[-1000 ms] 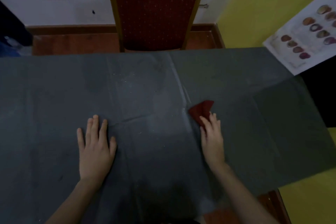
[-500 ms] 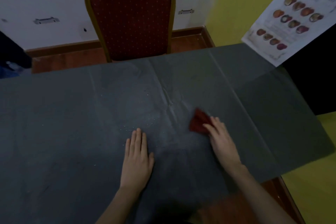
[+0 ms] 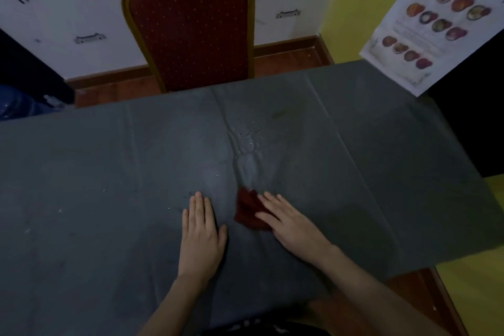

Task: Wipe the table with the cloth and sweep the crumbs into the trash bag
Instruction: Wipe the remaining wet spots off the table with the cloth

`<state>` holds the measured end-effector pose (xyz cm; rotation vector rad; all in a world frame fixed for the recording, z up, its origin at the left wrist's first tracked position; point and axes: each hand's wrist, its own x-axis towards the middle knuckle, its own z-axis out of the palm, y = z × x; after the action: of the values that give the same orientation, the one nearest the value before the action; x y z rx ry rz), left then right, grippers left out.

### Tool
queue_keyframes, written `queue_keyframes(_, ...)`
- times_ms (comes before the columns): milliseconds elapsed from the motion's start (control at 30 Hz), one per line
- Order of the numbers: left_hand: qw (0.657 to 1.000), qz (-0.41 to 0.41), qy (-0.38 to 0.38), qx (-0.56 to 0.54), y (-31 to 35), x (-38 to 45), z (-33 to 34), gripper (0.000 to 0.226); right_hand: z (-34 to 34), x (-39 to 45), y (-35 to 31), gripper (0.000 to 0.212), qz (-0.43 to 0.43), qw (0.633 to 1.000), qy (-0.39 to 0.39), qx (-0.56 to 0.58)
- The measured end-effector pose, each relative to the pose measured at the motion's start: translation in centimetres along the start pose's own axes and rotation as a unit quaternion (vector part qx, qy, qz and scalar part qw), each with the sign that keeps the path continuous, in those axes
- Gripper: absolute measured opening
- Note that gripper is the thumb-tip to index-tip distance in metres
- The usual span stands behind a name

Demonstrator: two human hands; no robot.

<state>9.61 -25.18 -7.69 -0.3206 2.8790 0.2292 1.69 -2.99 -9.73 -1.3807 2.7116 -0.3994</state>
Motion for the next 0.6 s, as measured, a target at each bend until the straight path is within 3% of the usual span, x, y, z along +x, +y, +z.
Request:
queue_keyframes(33, 1.0, -0.005, 0.002, -0.002, 0.4, 0.0, 0.0, 0.069, -0.4, 0.1, 1.1, 0.045, -0.031, 0.999, -0.012, -0.018)
queue_keyframes(100, 1.0, -0.01, 0.005, -0.004, 0.7, -0.2, -0.1, 0.07, -1.7, 0.3, 3.9, 0.045, -0.005, 0.999, -0.002, -0.046)
queue_keyframes(300, 0.999, -0.041, 0.015, -0.021, 1.1, -0.2, 0.1, 0.066, -4.7, 1.1, 11.3, 0.048, 0.312, 0.949, 0.038, -0.038)
queue_keyframes(400, 0.997, -0.067, 0.016, -0.036, 2.1, -0.3, 0.2, 0.062, -4.3, 3.8, 10.7, 0.045, 0.369, 0.927, 0.07, -0.02)
queue_keyframes(467, 0.995, -0.08, 0.012, -0.052, 2.5, -0.1, 0.4, 0.063, -4.0, 5.9, 9.5, 0.048, 0.32, 0.944, 0.075, -0.021)
queue_keyframes(533, 0.995, -0.07, 0.023, -0.071, 2.0, 0.5, 0.4, 0.065, -3.4, 7.2, 7.8, 0.049, 0.163, 0.983, 0.061, -0.052)
queue_keyframes(600, 0.997, -0.03, 0.034, -0.068, 0.7, 1.5, 0.2, 0.068, -2.5, 7.7, 6.0, 0.045, -0.008, 0.999, 0.02, -0.047)
